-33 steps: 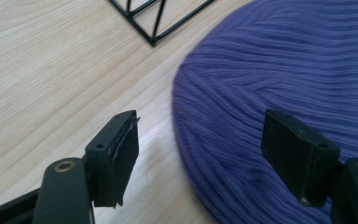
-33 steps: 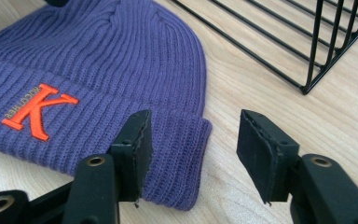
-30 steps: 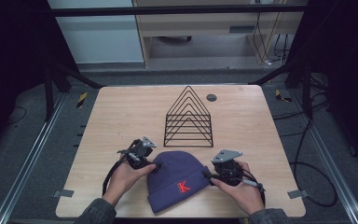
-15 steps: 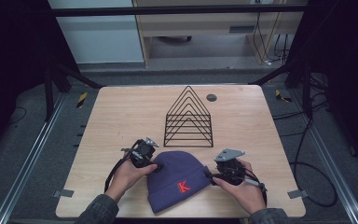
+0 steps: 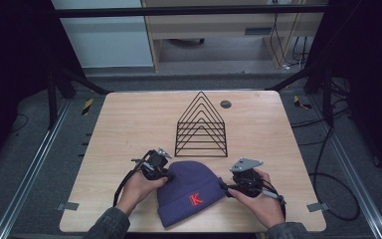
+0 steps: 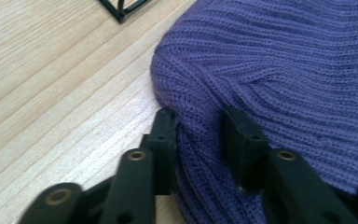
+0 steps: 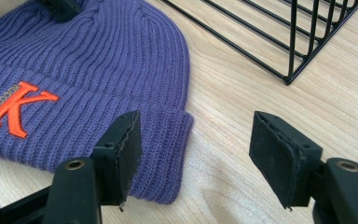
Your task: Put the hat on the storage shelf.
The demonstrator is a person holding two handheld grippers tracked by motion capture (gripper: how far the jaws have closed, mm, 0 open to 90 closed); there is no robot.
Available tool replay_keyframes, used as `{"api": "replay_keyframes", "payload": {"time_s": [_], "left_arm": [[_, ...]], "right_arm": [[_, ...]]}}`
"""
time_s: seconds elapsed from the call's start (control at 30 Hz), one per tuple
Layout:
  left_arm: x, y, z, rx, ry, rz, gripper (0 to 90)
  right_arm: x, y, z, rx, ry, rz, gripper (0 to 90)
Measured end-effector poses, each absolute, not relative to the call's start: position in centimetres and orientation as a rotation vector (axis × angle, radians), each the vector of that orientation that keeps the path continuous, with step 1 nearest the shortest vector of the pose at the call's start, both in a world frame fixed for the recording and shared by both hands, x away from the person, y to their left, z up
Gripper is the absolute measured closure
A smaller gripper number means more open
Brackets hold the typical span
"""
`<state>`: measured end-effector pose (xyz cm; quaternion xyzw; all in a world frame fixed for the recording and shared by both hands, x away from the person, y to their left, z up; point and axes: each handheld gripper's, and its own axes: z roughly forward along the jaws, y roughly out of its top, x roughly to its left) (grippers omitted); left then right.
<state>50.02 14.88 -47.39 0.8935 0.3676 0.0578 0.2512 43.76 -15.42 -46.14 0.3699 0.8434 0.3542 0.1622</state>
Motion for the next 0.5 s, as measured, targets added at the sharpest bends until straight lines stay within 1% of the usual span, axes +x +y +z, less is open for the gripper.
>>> {"api": "replay_keyframes", "payload": {"time_s": [0.03,0.07,0.13,0.27,0.3,0.5], "left_arm": [[50.0,14.9,-47.4,2.431,0.996,0.163,71.6],[49.9,14.8,-47.3,2.431,0.994,0.171,71.6],[49.8,14.8,-47.1,2.429,0.982,0.192,75.9],[49.2,14.8,-46.2,2.397,0.945,0.260,77.5],[49.2,14.8,-46.2,2.397,0.945,0.260,77.7],[48.4,14.5,-44.0,2.342,0.889,0.333,78.4]], "right_arm": [[43.8,-15.4,-46.1,1.055,2.406,1.012,33.9],[43.8,-15.4,-46.1,1.055,2.406,1.012,33.9],[43.8,-15.5,-46.1,1.060,2.403,1.008,33.7],[43.9,-15.8,-46.1,1.065,2.388,1.008,33.4],[43.9,-15.8,-46.1,1.065,2.388,1.008,33.4],[44.0,-16.4,-46.0,1.097,2.358,1.007,32.8]]}}
